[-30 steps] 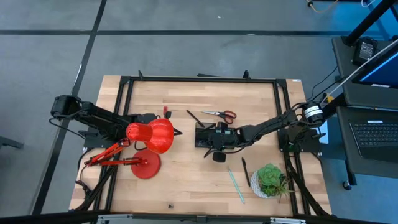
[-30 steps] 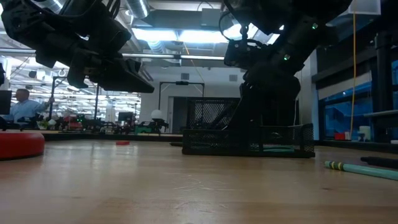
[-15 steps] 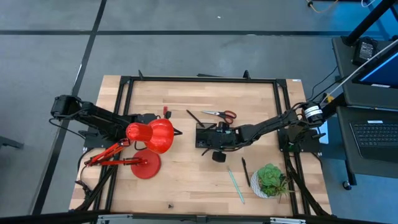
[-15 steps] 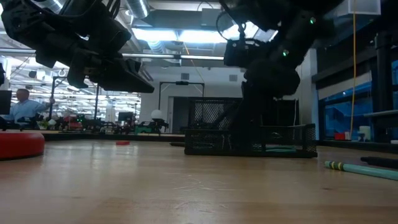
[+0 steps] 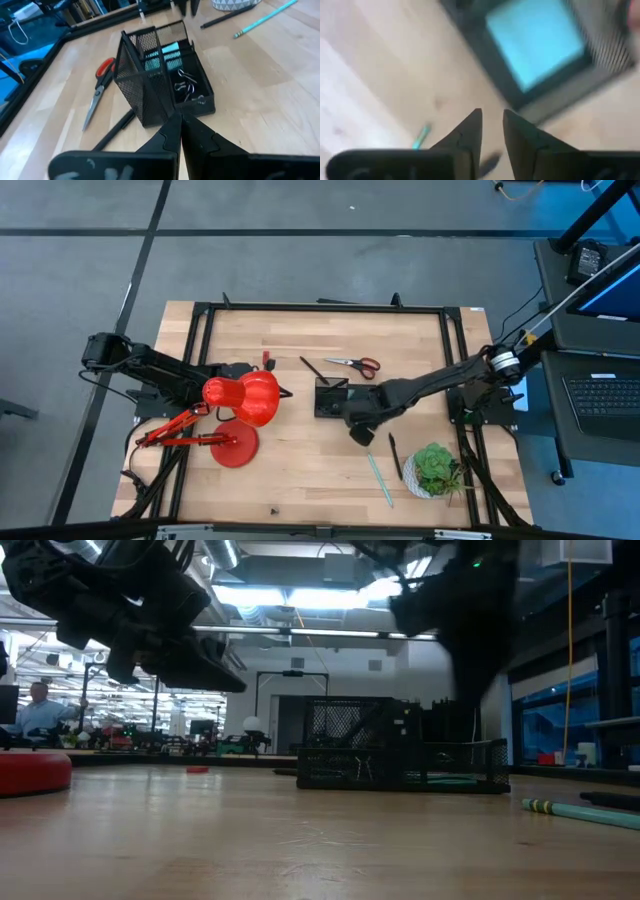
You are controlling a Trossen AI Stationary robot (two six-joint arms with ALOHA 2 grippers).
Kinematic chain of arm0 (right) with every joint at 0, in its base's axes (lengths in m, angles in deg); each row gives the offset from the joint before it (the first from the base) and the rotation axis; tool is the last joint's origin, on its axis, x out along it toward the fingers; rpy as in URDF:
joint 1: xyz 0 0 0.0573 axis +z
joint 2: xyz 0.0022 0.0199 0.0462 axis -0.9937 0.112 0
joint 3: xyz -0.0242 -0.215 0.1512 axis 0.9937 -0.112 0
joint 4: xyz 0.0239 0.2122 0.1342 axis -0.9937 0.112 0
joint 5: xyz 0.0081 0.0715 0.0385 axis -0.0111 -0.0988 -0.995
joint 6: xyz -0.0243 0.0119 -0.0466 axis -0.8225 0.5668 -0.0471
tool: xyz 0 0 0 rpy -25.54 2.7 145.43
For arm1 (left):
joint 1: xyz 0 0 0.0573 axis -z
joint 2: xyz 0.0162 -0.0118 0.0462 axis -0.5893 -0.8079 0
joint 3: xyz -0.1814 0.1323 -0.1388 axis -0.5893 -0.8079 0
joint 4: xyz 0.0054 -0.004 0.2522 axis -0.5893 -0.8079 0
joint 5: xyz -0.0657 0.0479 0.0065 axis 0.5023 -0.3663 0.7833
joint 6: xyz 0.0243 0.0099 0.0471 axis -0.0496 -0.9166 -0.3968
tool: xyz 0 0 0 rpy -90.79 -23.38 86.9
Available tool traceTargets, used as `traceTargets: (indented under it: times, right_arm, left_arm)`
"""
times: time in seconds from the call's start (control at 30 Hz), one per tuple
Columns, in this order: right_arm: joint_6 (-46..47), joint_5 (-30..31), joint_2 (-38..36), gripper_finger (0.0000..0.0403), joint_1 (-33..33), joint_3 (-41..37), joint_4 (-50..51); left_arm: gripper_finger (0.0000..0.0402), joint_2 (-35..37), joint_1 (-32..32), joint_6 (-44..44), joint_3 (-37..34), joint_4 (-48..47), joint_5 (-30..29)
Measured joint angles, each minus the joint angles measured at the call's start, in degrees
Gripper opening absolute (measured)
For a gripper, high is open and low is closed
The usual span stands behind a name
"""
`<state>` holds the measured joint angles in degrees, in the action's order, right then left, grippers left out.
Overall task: Pick and place office supplies into organizer
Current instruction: Put the bottom black pen into the black desk organizer
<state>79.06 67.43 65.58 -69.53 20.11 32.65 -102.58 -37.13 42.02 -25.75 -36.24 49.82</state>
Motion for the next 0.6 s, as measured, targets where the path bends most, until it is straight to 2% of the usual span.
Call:
traceTargets:
  times: [0.1,0.27,0.6]
  right_arm:
    - [8.3,-4.3,0.0,0.0080,2.1,0.0,5.1]
    - [21.5,-4.5,0.0,0.0080,5.0,0.0,8.6]
    - [32.9,-4.6,0.0,0.0080,8.7,-0.5,9.8]
  left_arm:
    - [0.0006,0.0,0.0,0.0,0.0,-1.6,0.0]
    - [0.0006,0.0,0.0,0.0,0.0,-2.4,0.0]
    - [0.0006,0.0,0.0,0.0,0.0,-2.4,0.0]
